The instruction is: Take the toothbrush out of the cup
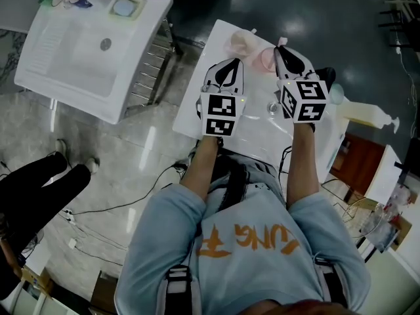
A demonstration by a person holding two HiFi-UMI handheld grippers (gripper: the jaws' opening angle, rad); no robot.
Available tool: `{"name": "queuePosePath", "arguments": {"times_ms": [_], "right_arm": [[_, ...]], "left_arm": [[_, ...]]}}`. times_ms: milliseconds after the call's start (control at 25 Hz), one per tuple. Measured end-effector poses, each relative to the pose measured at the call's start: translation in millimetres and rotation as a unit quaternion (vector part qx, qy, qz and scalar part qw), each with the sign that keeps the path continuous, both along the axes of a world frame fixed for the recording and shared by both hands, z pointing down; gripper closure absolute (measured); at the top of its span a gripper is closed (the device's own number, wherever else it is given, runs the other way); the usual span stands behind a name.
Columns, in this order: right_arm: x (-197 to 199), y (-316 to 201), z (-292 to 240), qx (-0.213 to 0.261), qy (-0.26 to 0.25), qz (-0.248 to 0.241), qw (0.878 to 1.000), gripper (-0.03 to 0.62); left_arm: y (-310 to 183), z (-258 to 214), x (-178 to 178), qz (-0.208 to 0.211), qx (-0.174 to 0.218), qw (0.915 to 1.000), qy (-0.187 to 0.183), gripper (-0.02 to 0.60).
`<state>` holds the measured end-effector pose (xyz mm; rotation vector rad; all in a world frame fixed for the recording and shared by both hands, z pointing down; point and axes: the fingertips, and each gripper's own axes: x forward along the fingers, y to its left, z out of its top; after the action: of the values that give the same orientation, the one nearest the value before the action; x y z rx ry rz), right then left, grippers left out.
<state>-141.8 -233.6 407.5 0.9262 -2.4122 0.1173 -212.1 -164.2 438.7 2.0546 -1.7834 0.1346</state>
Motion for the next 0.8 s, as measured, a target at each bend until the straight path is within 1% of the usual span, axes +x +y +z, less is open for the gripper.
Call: {"name": "queuePosePath", "arguments": {"times_ms": [400,640,800], "right_arm": [[31,11,-52,0.039,-0.062,0.014,0.997,0.553],[59,23,-87,0.066,-0.1,0.023,0.993,0.553],[82,33,-104,0.069,-0.129,0.03,0.989,0.553]], "left_arm": [[4,-20,25,0.013,0.016,0.9995,-0.024,0.574],[5,-39,55,0.032,0.035,0.998,-0.042,0.574],[10,-48,77,0.044,0.043,0.9969,-0.05,0.574]]}}
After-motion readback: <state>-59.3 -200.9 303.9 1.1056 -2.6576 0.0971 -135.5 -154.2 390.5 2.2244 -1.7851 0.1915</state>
